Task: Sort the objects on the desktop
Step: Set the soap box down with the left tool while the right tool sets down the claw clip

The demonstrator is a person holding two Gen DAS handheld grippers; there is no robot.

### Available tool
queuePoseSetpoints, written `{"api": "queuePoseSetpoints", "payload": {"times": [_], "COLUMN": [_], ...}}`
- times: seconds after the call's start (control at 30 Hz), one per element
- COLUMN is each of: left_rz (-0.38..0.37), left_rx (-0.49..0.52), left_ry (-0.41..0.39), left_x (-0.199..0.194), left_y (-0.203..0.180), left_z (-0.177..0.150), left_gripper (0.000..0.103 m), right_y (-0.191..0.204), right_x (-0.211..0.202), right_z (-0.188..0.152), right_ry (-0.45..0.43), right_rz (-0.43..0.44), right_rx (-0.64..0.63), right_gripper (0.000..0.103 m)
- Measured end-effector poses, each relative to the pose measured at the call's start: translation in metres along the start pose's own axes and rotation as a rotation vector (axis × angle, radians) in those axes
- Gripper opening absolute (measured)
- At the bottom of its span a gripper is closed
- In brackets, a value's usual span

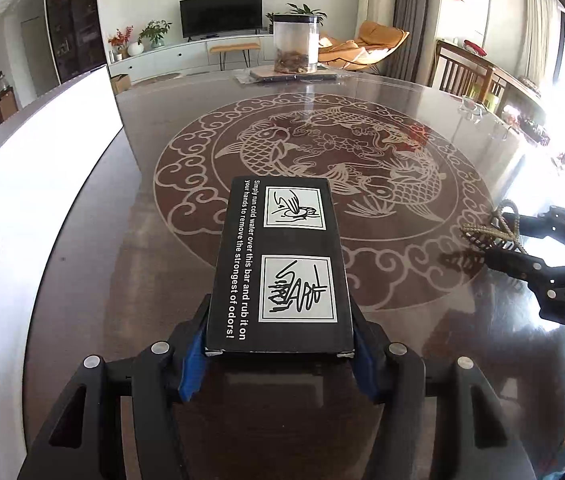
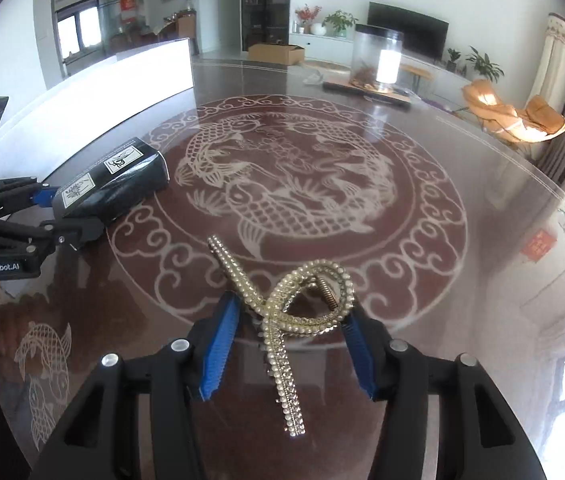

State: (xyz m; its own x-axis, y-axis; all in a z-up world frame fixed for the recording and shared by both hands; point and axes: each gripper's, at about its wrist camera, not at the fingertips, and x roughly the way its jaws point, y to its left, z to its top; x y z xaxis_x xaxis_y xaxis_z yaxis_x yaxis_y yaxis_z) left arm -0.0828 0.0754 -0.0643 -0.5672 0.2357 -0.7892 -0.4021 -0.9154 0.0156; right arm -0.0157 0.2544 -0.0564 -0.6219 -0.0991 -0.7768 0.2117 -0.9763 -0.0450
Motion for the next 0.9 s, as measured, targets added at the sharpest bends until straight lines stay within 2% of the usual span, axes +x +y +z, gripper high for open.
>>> {"api": "queuePoseSetpoints", "payload": {"times": [0.03, 0.07, 0.1, 0.13, 0.27, 0.9], "left_rz": [0.011, 0.008, 0.023, 0.036, 0.052, 0.047], "left_rx": [-0.004, -0.030, -0.042, -0.054, -0.079, -0.081], "left_ry": [0.003, 0.023, 0.034, 0.043, 0.054, 0.054], "left_x": [0.001, 0.003, 0.004, 0.005, 0.005, 0.006], "left_y": [-0.005, -0.005, -0.004, -0.002, 0.004, 0.006], "left_z": [0.002, 0.002, 0.002, 0.002, -0.001, -0.002], "left_gripper": [0.072, 0.088, 0.093, 0.099, 0.103, 0.103], "right_y": [-0.004, -0.010, -0.015, -0.018, -0.015, -0.008], "right_x": [-0.005, -0.011, -0.014, -0.011, -0.011, -0.013], "right_z": [-0.008, -0.016, -0.021, -0.021, -0.015, -0.020], "right_ry": [0.016, 0.021, 0.036, 0.055, 0.064, 0.064], "right_rz": [-0.017, -0.015, -0.007, 0.008, -0.013, -0.016], "right_rx": [0.024, 0.058, 0.090, 0.114, 0.083, 0.084], "right_gripper": [0.071, 0.096, 0.103, 0.103, 0.103, 0.103]}}
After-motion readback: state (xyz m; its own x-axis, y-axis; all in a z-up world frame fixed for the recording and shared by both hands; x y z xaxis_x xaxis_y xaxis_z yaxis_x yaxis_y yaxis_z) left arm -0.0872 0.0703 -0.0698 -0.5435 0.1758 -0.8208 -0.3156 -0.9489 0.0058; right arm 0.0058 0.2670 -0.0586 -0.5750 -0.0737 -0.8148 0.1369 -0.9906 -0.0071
